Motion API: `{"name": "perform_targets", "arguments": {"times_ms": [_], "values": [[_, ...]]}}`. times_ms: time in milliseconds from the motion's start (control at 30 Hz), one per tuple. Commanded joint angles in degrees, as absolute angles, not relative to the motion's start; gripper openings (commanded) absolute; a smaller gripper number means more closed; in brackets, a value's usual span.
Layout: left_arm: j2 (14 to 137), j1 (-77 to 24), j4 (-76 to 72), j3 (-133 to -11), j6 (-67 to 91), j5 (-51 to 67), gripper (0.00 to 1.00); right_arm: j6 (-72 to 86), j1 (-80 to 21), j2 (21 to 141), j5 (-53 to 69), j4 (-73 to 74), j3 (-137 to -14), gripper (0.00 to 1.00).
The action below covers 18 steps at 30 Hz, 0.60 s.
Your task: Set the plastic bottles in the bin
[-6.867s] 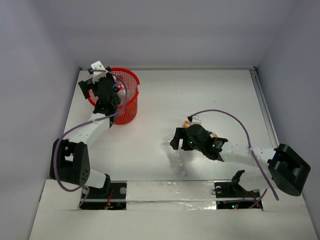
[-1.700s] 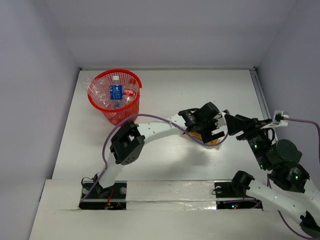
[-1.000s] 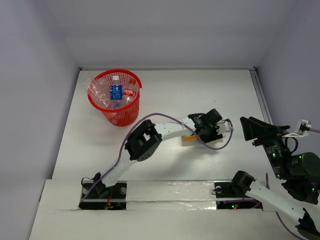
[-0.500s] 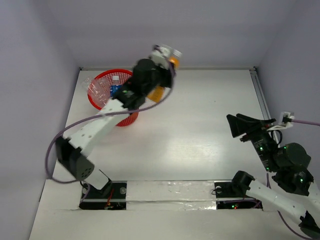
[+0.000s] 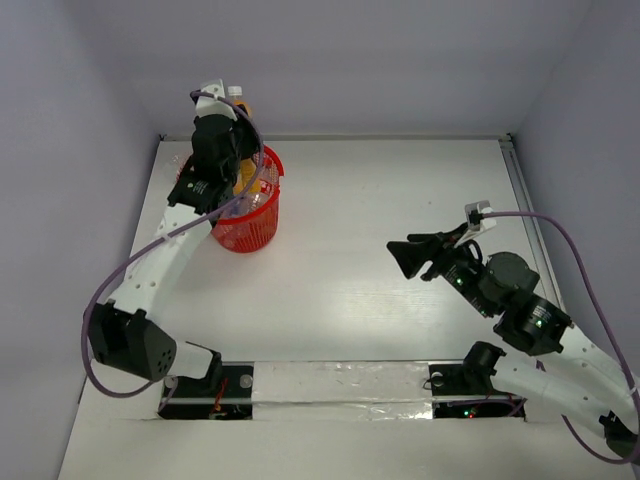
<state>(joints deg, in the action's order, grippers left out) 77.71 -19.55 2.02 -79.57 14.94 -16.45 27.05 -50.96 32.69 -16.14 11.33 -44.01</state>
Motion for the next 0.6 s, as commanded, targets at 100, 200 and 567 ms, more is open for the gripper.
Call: {"name": "perform_targets", "arguments": {"times_ms": [100, 200, 567], "values": [[79.27, -18.02, 0.53, -76.74, 11.71, -21.0, 0.33, 26.9, -50.98, 32.43, -14.33, 6.42, -43.59, 0.7], [81.64, -17.4, 3.16, -78.04, 9.85, -22.76, 0.34, 26.72, -50.98, 32.52, -14.41, 6.5, -43.16, 0.7], [85.52, -17.4, 7.29, -77.78, 4.22, -24.96, 0.63, 26.46, -50.98, 32.43, -15.03, 6.15, -42.28, 0.7]]}}
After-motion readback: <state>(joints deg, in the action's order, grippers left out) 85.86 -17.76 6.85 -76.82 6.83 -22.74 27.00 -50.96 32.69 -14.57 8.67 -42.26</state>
